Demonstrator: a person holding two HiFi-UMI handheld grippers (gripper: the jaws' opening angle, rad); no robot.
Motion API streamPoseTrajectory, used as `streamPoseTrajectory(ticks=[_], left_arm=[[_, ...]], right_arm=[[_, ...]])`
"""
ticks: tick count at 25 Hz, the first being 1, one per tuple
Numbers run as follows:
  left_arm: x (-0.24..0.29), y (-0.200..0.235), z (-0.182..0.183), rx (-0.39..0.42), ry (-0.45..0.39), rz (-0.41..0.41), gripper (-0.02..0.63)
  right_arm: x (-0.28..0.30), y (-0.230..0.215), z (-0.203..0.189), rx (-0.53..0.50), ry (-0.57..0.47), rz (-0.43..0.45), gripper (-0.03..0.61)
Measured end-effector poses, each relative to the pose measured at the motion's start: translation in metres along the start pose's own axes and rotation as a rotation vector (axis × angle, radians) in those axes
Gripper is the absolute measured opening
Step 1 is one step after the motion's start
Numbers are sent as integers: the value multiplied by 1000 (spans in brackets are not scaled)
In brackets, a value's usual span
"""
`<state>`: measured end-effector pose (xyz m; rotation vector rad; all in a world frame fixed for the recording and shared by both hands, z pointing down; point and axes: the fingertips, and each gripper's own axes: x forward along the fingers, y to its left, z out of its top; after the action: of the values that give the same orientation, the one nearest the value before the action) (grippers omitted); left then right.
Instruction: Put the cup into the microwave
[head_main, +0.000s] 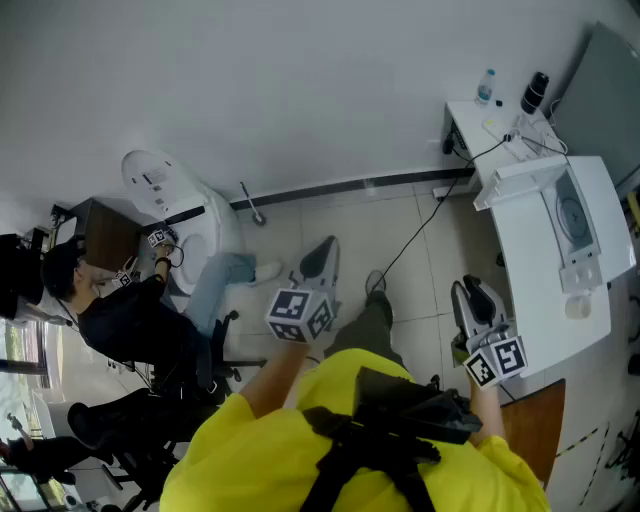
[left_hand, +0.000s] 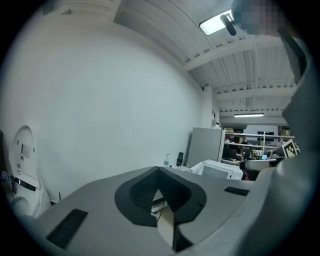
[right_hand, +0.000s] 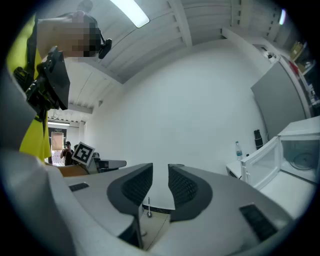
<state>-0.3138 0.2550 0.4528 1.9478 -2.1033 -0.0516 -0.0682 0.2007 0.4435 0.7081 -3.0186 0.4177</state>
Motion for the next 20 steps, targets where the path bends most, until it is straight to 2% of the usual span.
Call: streamPoseTrajectory(ticks=[5,8,11,13,16,18,20], left_arm=[[73,31,3,-6,15,39,0],[120,55,20,-19,-3,57,0],[171,72,46,-37,-19,23,0],[211,68,65,-22,-17,-47,0],[278,42,88,26,9,-183,0],[331,7,95,43,36,-319,0],[378,-45,96,52,53,-494,0]], right_arm=[[64,-55,13,1,-15,1,103],[123,-83,33,-14,-15,28,103],[179,-108,64,-34,-34,26,103],[203,-132,86,-49,-63,-30,103],[214,-176,113,-56,-97,-166,103],[201,-213,121,-54,-105,-308,103],[167,-253,124,-34,-115,-480,103]])
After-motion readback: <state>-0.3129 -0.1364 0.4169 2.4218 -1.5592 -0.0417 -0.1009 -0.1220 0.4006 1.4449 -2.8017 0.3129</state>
